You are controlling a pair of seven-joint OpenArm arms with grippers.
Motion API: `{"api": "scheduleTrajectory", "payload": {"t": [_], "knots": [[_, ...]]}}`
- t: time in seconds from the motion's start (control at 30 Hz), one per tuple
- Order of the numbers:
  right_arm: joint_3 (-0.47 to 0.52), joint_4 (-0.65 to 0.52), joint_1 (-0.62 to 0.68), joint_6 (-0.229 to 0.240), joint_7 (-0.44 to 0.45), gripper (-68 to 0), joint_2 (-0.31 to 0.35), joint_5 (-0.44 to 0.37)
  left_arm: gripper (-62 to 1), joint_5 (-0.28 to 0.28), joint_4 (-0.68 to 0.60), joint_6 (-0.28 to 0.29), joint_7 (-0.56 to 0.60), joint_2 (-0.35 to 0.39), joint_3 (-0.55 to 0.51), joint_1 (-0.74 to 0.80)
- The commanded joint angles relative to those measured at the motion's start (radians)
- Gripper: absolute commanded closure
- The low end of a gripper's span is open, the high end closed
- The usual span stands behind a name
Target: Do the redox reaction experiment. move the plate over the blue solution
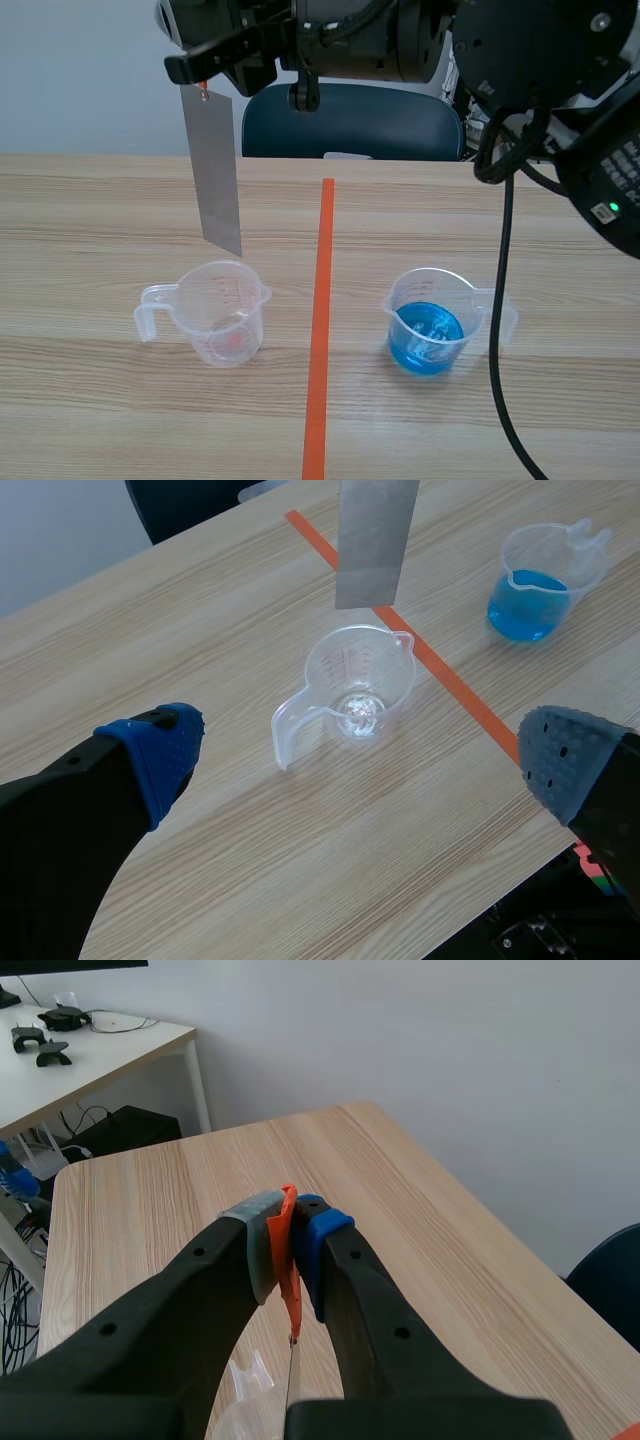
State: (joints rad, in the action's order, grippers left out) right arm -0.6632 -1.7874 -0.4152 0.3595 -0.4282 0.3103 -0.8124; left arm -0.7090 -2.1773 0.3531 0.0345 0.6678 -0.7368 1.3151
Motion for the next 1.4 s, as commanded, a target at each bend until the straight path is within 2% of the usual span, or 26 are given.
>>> {"api": "scheduleTrajectory", "payload": {"t": [0.0, 0.5, 0.7, 1.03, 1.37], "knots": [[0.003, -0.018, -0.014, 0.0, 0.018, 0.0, -0.003, -0.011, -62.3, -0.014, -0.008, 0.001, 0.01, -0.006, -0.006, 0.002], [0.003, -0.018, -0.014, 0.001, -0.001, 0.0, 0.01, -0.015, -62.3, -0.013, -0.008, 0.002, 0.011, -0.005, -0.006, 0.002], [0.004, -0.02, -0.014, 0.001, -0.016, 0.0, 0.058, -0.083, -62.3, -0.013, -0.008, 0.002, 0.011, -0.005, -0.006, 0.002], [0.044, -0.103, -0.014, 0.0, -0.019, 0.0, 0.192, -0.151, -62.3, -0.013, -0.008, 0.002, 0.019, -0.005, -0.006, 0.002], [0.129, -0.134, -0.014, 0.001, -0.016, 0.0, 0.383, -0.286, -62.3, -0.013, -0.009, 0.002, 0.021, -0.005, -0.006, -0.023]]}}
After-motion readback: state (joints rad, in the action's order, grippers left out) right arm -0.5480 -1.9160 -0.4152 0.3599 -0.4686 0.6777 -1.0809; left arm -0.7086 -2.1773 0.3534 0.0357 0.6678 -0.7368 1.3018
